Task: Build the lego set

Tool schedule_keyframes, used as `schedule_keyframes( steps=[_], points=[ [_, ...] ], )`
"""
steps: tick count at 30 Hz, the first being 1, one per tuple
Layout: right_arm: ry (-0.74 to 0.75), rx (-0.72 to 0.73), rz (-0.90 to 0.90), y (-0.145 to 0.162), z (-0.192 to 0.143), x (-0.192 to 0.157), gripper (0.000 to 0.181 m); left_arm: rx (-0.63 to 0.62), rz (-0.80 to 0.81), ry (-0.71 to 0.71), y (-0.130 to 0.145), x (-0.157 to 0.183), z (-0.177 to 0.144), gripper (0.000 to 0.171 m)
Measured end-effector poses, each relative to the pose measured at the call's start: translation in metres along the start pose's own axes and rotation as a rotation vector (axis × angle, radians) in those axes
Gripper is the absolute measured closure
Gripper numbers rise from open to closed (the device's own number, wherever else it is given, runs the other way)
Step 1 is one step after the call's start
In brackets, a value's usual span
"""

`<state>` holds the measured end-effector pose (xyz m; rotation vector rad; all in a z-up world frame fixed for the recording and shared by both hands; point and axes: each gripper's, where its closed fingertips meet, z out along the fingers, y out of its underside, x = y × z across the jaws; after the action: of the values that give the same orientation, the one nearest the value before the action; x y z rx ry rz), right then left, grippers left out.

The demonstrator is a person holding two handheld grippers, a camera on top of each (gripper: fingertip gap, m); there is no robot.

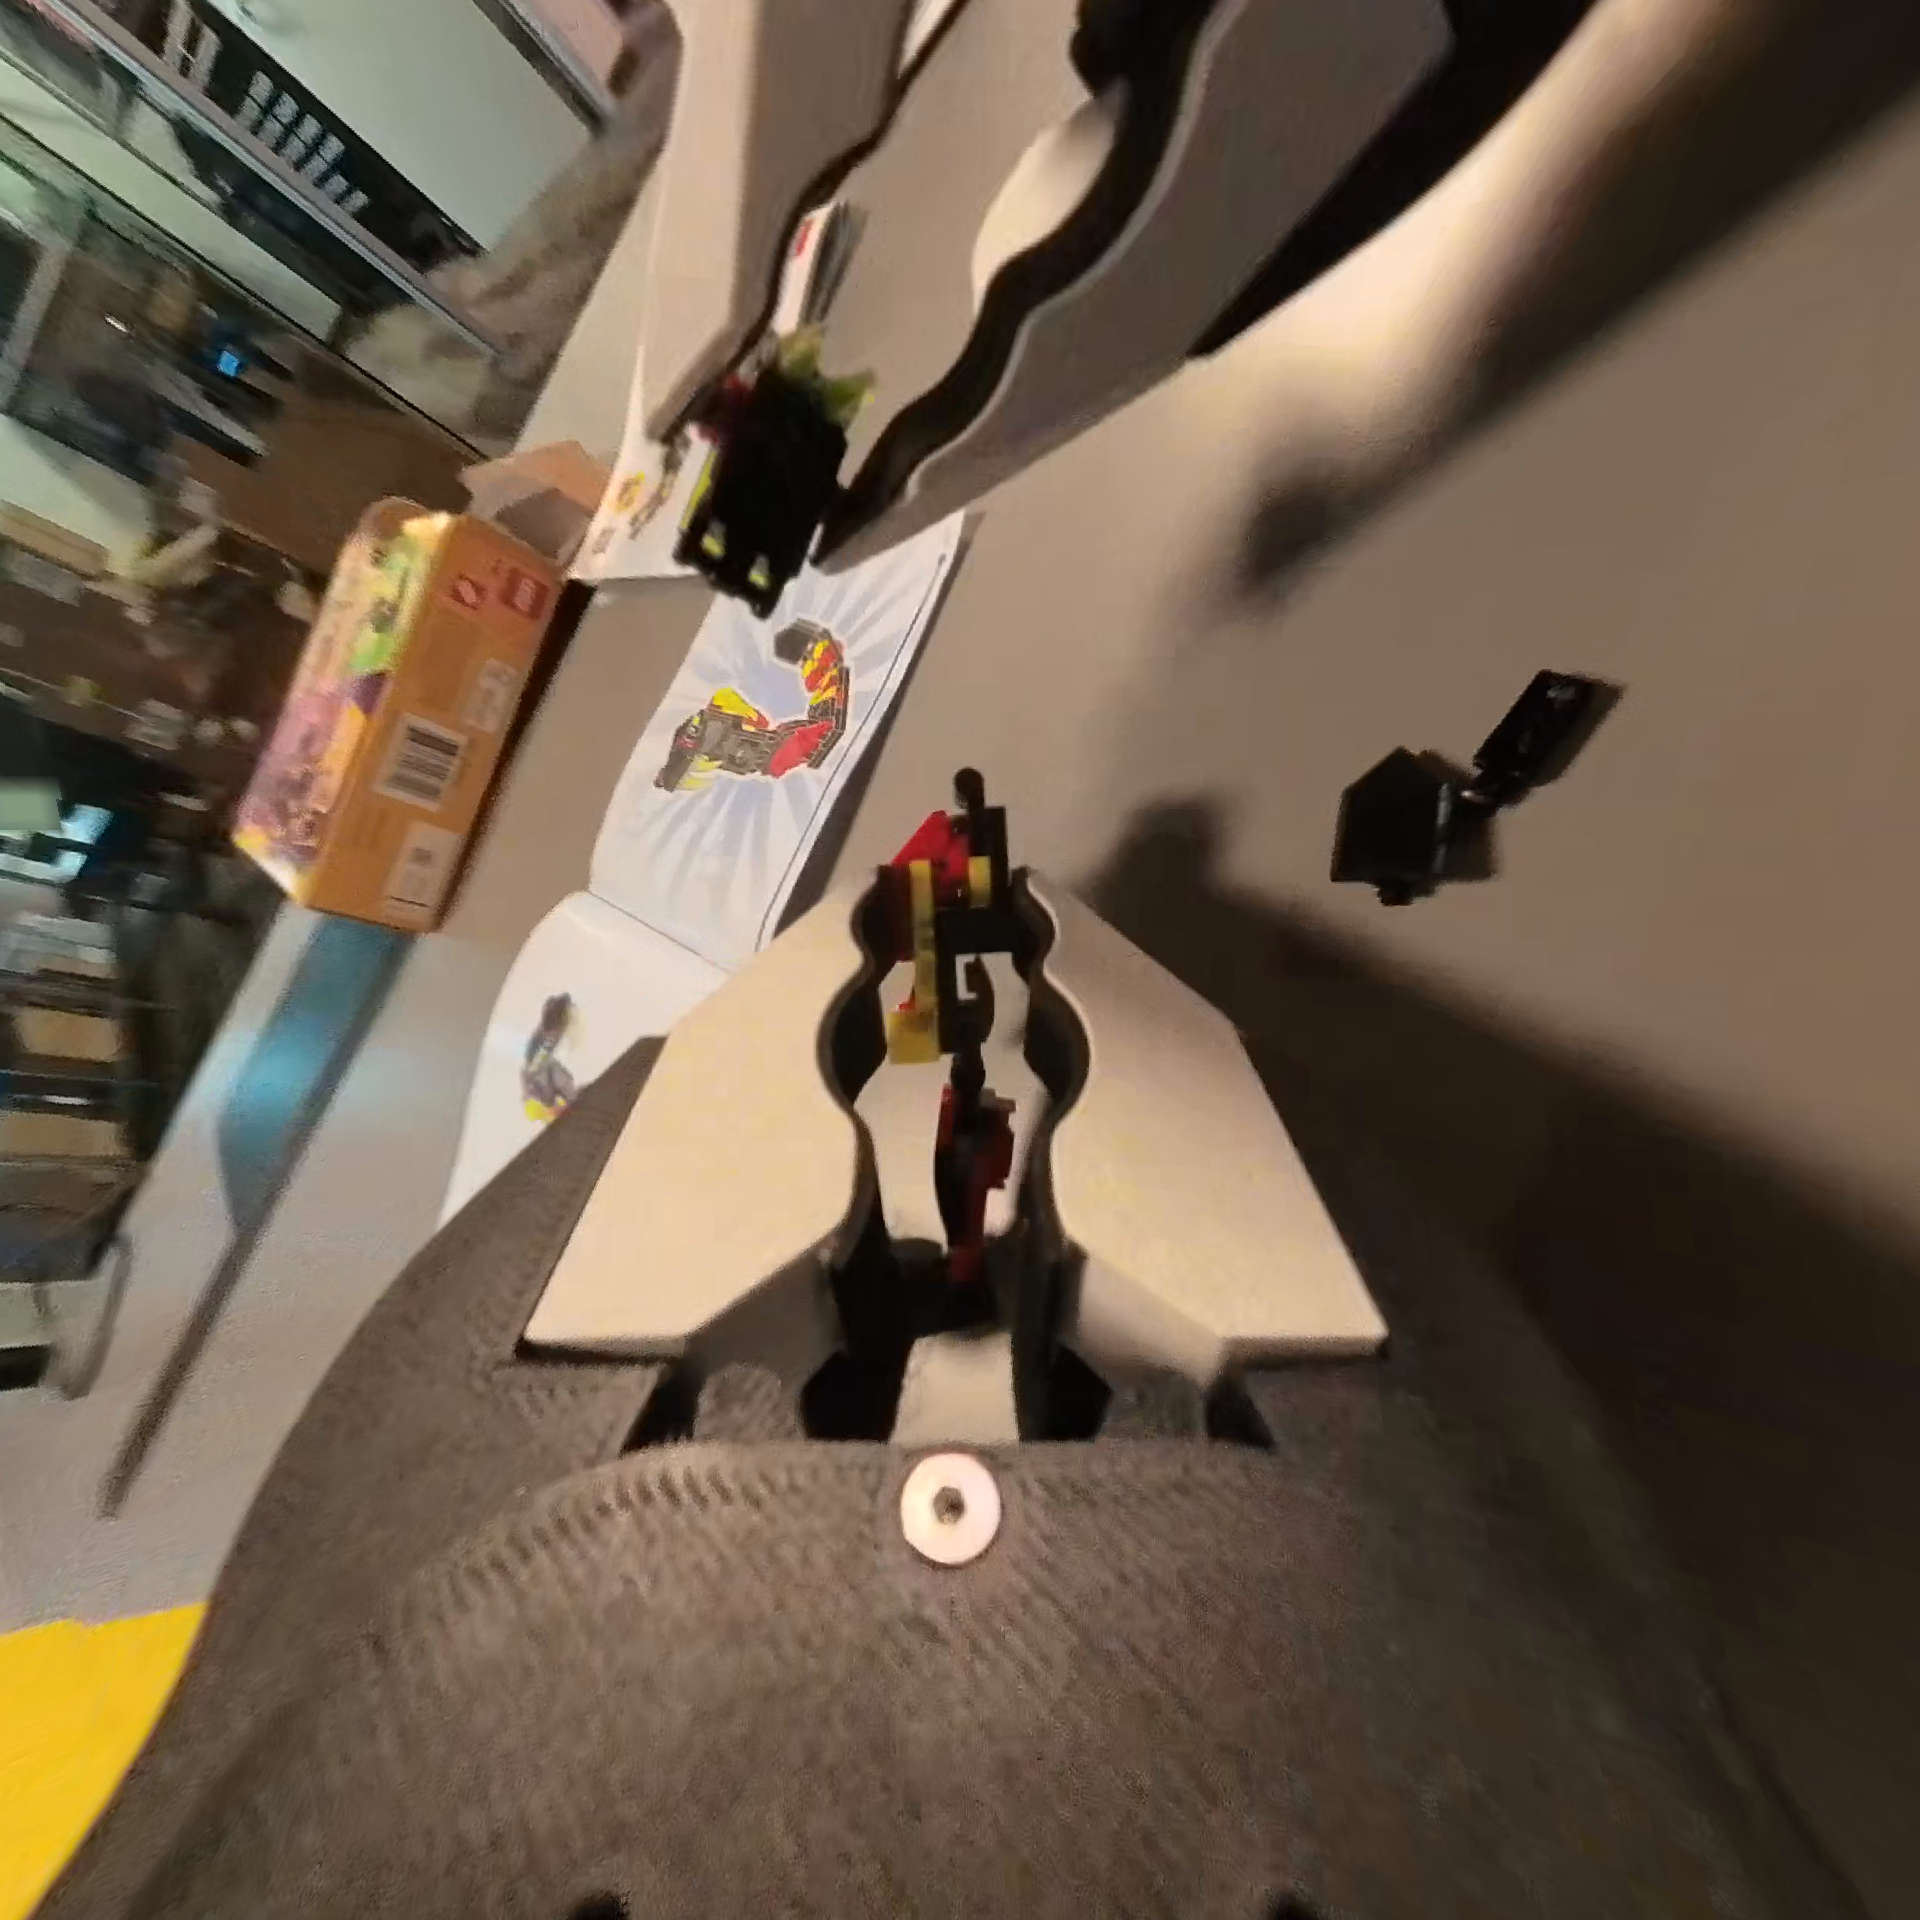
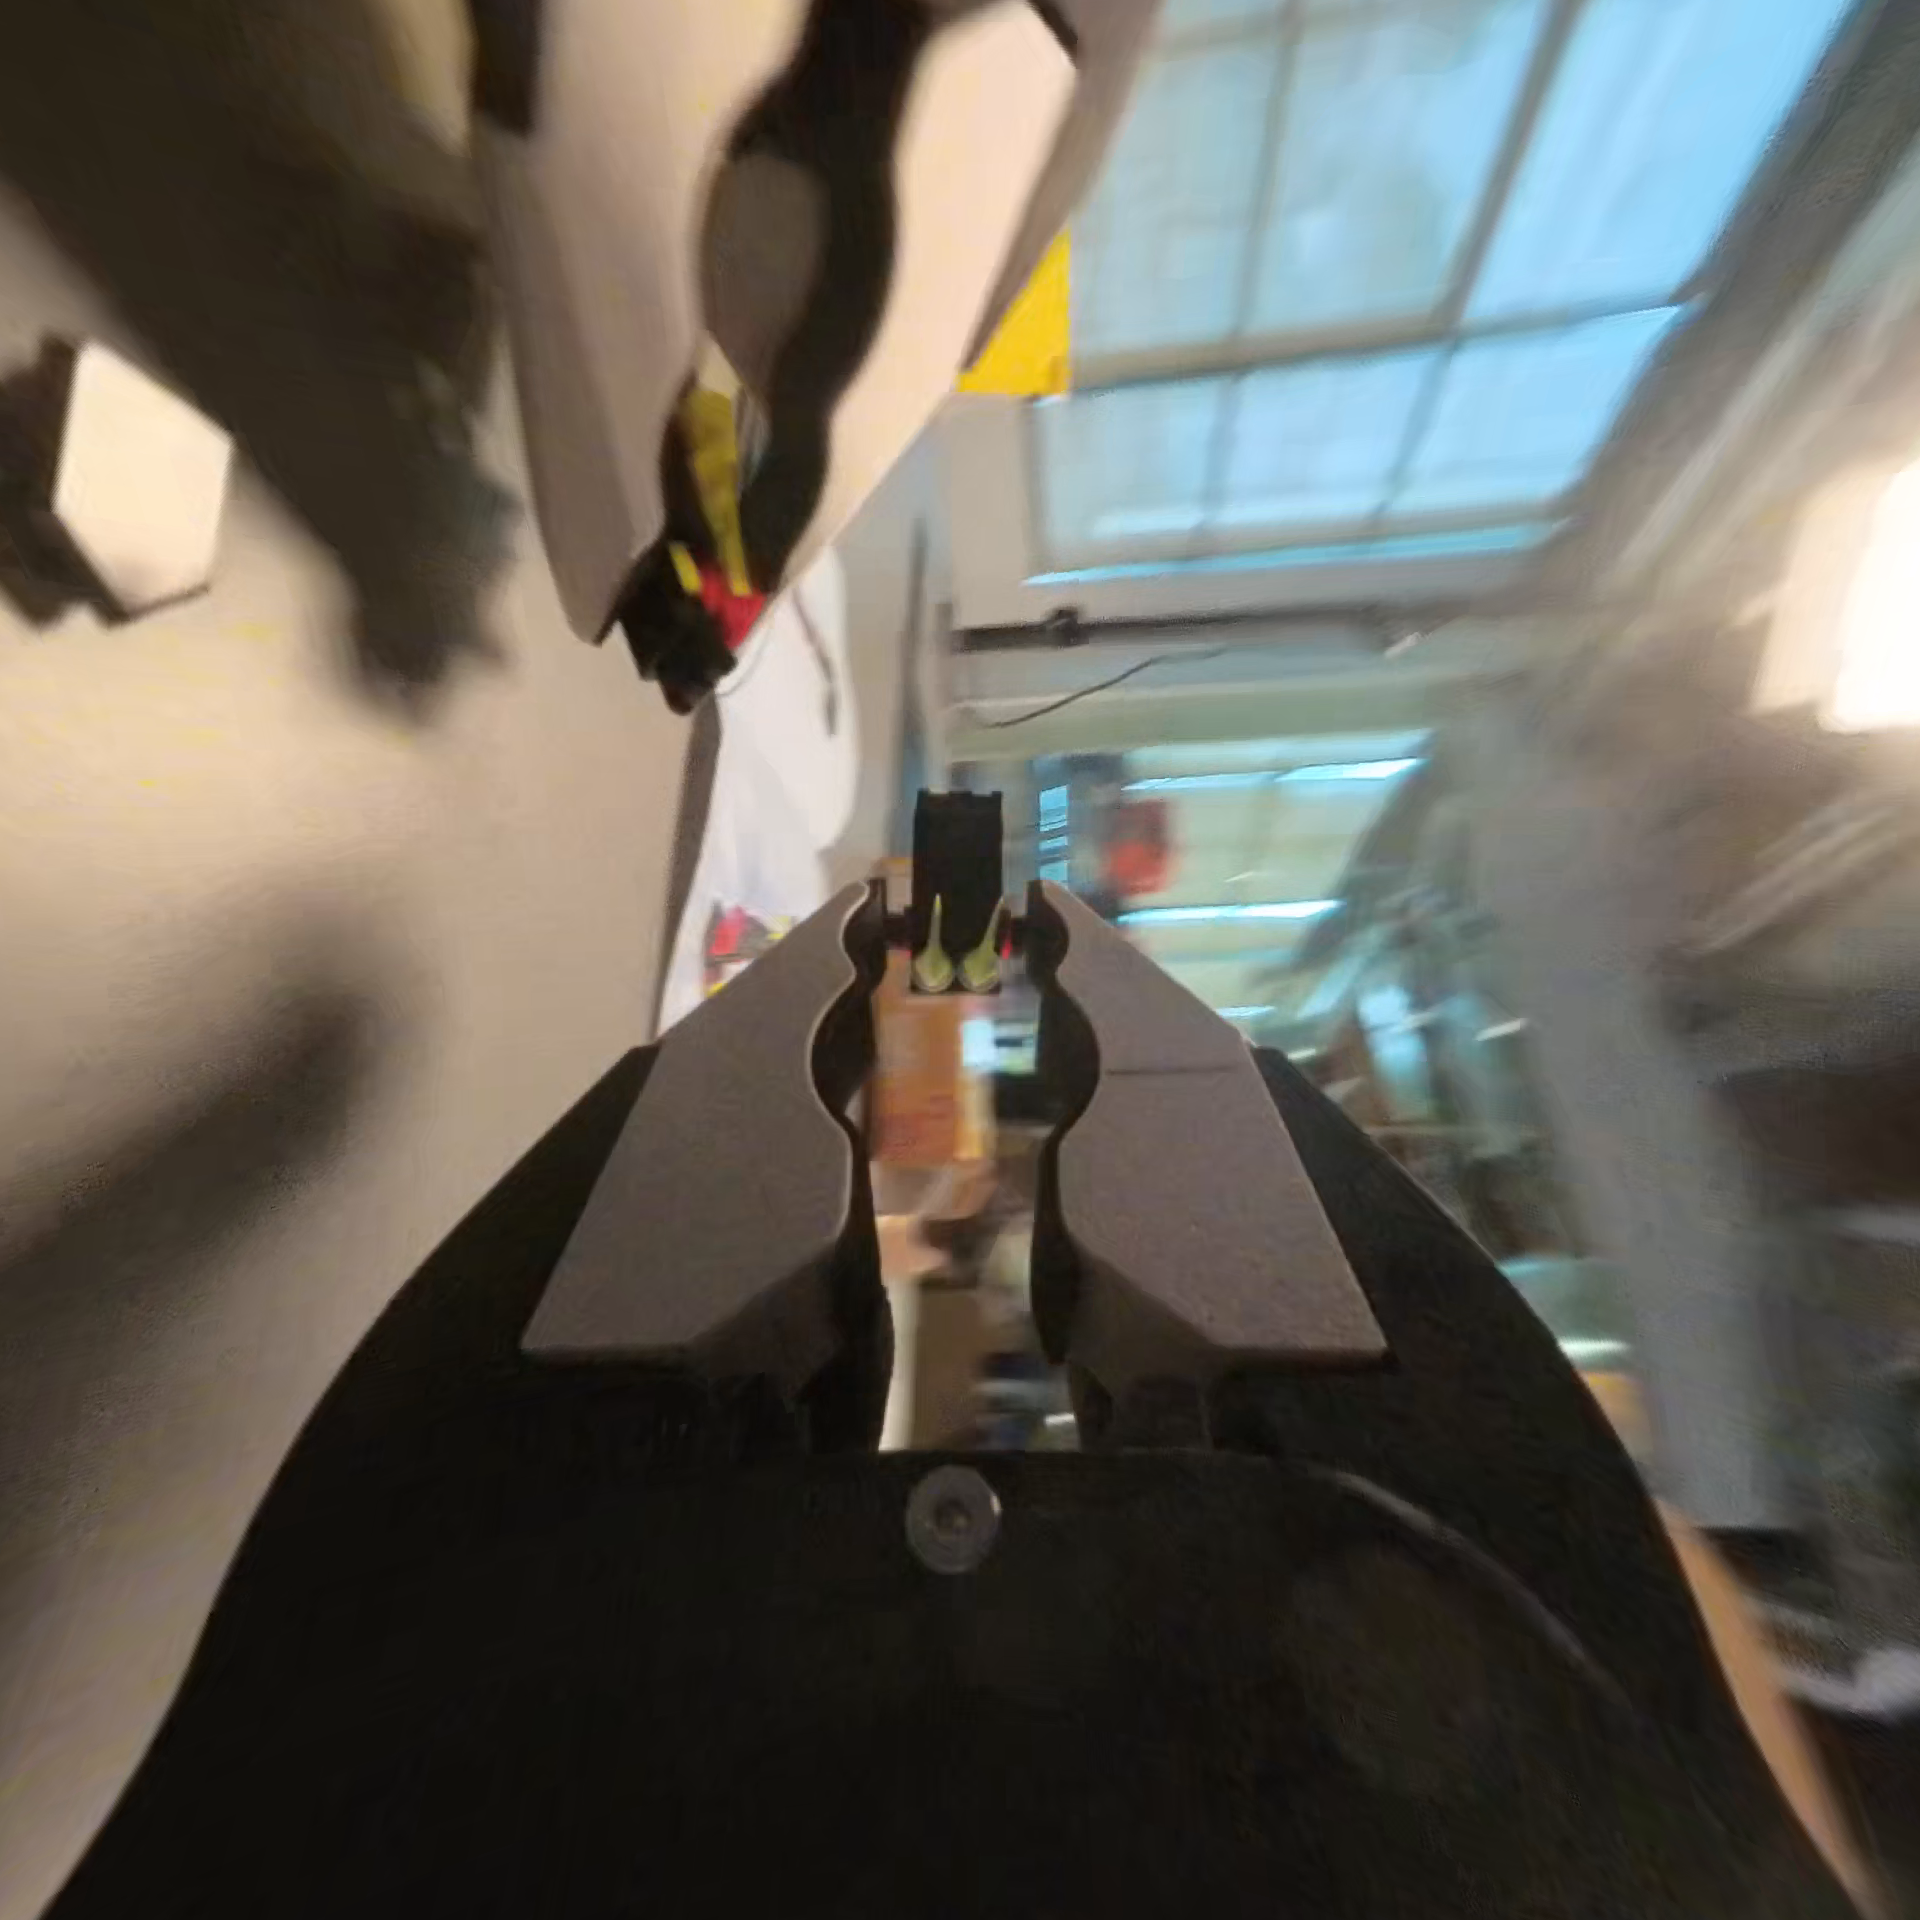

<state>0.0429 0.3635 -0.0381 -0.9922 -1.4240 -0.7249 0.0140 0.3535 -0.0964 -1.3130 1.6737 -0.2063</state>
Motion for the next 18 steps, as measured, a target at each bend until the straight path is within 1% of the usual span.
schedule_keyframes(
  steps=[3,4,5,8,11,14,16,18],
  points=[
    [0.162,0.045,-0.332,-0.014,-0.001,-0.004,0.157,-0.006,-0.062,0.039,0.002,0.001,-0.002,0.151],
    [0.198,0.065,-0.418,-0.018,-0.002,-0.007,0.156,-0.008,-0.066,0.043,0.003,0.001,-0.002,0.151],
    [0.222,0.086,-0.444,-0.021,-0.002,-0.009,0.157,-0.010,-0.066,0.044,0.004,0.002,-0.002,0.151],
    [0.290,0.112,-0.474,-0.023,-0.005,-0.004,0.157,-0.003,-0.080,0.062,0.003,0.003,-0.003,0.151],
    [0.313,0.115,-0.465,-0.015,-0.005,-0.008,0.157,0.054,-0.157,0.103,-0.005,0.004,-0.008,0.151],
    [0.316,0.124,-0.449,-0.009,-0.008,-0.011,0.157,0.096,-0.247,0.150,-0.010,0.004,-0.012,0.151],
    [0.304,0.141,-0.434,-0.021,-0.013,-0.002,0.157,0.109,-0.311,0.190,-0.012,0.005,-0.015,0.151],
    [0.297,0.146,-0.420,-0.020,-0.015,0.000,0.156,0.097,-0.354,0.237,-0.014,0.006,-0.019,0.151]
  ],
)
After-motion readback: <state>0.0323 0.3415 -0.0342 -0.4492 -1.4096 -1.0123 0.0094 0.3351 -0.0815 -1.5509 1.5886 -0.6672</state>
